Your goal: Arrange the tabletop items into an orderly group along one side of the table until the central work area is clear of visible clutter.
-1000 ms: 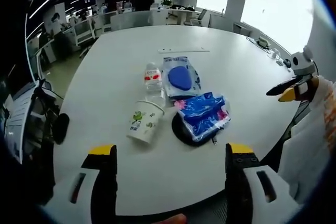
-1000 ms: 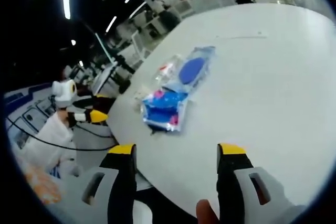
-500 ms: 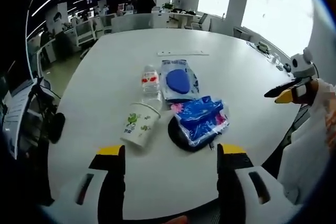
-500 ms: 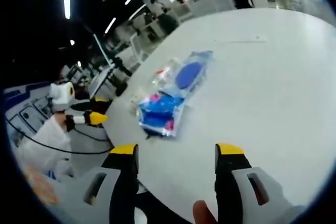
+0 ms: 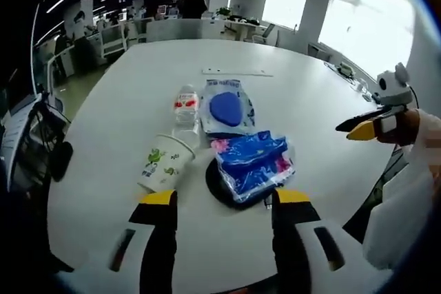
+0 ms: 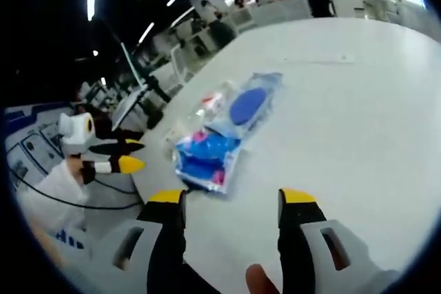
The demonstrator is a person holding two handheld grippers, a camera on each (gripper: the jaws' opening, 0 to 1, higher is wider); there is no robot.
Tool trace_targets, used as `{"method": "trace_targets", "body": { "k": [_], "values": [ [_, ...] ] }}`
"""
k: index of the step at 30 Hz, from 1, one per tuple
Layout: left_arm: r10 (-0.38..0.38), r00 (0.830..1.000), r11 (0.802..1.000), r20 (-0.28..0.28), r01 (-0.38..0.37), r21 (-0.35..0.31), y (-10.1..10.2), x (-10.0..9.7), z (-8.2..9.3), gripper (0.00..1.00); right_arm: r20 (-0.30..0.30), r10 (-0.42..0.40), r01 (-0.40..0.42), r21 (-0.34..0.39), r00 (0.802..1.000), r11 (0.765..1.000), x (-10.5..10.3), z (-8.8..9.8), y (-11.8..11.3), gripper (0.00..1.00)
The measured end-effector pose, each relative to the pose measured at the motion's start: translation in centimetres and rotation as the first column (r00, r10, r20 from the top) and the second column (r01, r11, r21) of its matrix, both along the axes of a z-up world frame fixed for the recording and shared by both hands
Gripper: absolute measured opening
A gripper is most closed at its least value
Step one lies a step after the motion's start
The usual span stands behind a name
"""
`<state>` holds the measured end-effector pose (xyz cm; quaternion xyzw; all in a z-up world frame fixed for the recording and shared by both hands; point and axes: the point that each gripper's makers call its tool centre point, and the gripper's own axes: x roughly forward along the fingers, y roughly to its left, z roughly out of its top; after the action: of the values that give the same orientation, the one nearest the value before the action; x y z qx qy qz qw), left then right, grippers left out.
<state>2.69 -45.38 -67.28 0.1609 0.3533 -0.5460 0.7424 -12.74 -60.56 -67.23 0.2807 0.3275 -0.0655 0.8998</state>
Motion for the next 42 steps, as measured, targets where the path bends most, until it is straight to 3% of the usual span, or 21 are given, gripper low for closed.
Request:
{"method": "trace_targets", "body": {
  "k": [11, 16, 24, 35, 38, 42],
  "values": [
    [0.086, 0.996, 0.996, -0.013, -0.086, 0.030, -1.3, 0.0, -2.8, 0.40, -0.021, 0.061, -0.061, -0.021, 0.998, 0.998, 1.4, -1.8, 0.5, 0.45],
    [0.090, 0.996, 0.996, -0.021, -0.090, -0.006, -2.5, -0.1, -2.9, 0.31, -0.009, 0.056, -0.056, 0.002, 0.998, 0.998, 2.5, -2.5, 0.3, 0.41],
    [0.107, 0.994, 0.994, -0.018, -0.107, 0.003, -3.4, -0.2, -4.1, 0.26, -0.040, 0.078, -0.078, -0.003, 0.996, 0.997, 3.9, -3.7, 1.4, 0.38],
    [0.126, 0.992, 0.992, -0.017, -0.126, 0.000, -3.4, -0.4, -5.8, 0.14, -0.082, 0.056, -0.058, -0.016, 0.995, 0.998, 5.5, -5.3, 1.9, 0.24],
    [0.148, 0.988, 0.989, -0.045, -0.149, -0.008, -3.2, -0.4, -6.3, 0.11, -0.103, 0.054, -0.054, -0.005, 0.993, 0.999, 5.6, -6.3, 2.1, 0.22],
    [0.147, 0.988, 0.989, -0.051, -0.148, -0.016, -3.1, -0.3, -6.6, 0.03, -0.107, 0.048, -0.049, -0.006, 0.993, 0.999, 6.2, -6.4, 2.4, 0.11]
  ]
}}
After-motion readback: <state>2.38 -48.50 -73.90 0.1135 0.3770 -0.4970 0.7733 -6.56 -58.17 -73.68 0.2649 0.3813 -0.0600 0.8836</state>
